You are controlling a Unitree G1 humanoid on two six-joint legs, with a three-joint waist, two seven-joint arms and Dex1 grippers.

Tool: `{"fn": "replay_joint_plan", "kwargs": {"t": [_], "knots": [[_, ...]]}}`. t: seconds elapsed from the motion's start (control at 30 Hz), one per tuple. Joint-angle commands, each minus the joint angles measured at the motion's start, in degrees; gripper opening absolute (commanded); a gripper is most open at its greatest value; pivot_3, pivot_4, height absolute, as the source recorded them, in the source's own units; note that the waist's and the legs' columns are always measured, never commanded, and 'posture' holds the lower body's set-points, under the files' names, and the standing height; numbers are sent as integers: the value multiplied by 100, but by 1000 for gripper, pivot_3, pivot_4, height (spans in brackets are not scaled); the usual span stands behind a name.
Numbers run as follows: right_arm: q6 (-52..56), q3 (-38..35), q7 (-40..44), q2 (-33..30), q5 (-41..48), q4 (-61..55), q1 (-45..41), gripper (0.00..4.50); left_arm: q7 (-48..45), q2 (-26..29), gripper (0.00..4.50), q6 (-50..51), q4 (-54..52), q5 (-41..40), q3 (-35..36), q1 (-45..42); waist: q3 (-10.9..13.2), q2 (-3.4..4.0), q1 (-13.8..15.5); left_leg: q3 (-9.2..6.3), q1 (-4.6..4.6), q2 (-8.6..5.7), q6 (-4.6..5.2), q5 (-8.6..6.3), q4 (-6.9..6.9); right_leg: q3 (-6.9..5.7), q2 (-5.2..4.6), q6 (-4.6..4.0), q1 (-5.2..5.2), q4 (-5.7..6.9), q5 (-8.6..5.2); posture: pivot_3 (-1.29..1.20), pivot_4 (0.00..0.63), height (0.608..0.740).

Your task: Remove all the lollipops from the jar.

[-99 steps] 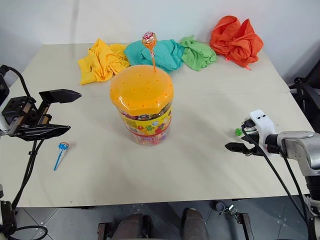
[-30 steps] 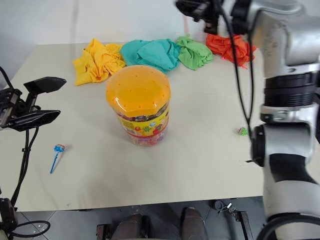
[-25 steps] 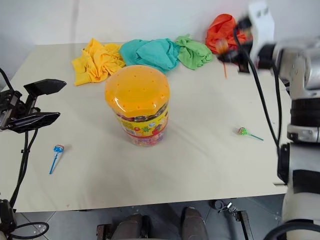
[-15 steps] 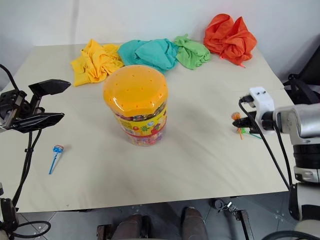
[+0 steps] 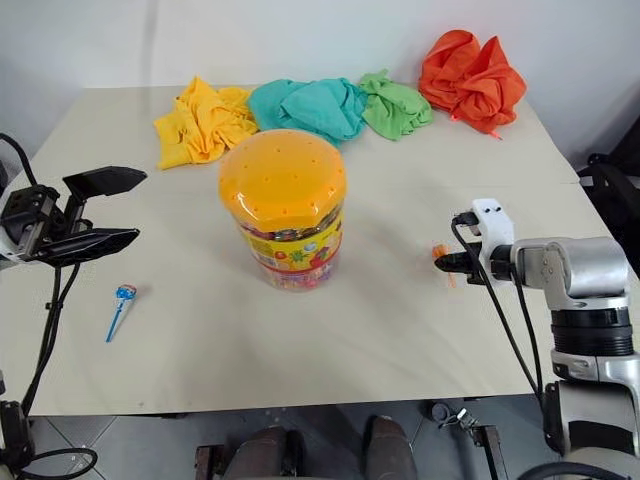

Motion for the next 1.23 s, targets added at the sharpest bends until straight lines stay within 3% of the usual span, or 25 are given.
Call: {"fn": "replay_joint_plan", "kwargs": {"t": [0.03, 0.23, 0.47, 0.63, 0.97, 1.23], "knots": [[-203, -41, 81, -209, -14, -43, -120, 2485, 442, 152, 4500, 79, -105, 134, 143, 11, 0, 0, -8, 1, 0, 0, 0, 0, 0, 0, 0, 0, 0, 0, 0, 0, 150, 740], [-561, 127, 865, -826, 228, -562, 255, 4471, 885, 431, 4500, 430, -17, 445, 64, 161, 0, 0, -11, 2, 0, 0, 0, 0, -1, 0, 0, 0, 0, 0, 0, 0, 150, 740], [-3591, -480, 3316, -1344, 695, -1583, 1290, 4492, 907, 537, 4500, 571, 19, 489, 204, 481, 0, 0, -1, 2, 1, 1, 0, 0, -3, 0, 1, 1, 0, -3, 0, 0, 150, 740], [-5329, -154, 4485, -1536, 292, -1122, 1754, 4492, 706, 727, 4500, 248, 387, 749, 442, 1075, 1, -3, -12, 7, 5, 0, 4, -2, -2, 0, 0, 1, 4, -5, 0, 0, 150, 740], [-6593, 265, 4729, -1180, -308, 373, 1151, 4492, 41, 978, 4500, -395, 810, 937, 958, 2049, 1, -3, 7, 18, 18, 7, 3, -2, 0, 7, 0, 0, 5, 2, 0, 0, 150, 740], [-6540, 18, 4436, -1193, -217, 405, 1192, 4492, 163, 793, 4500, -861, 873, 983, 1095, 2070, 1, -3, -12, 18, 19, 6, 4, -2, 1, 5, -4, 0, 8, 5, 0, 0, 150, 740]]}}
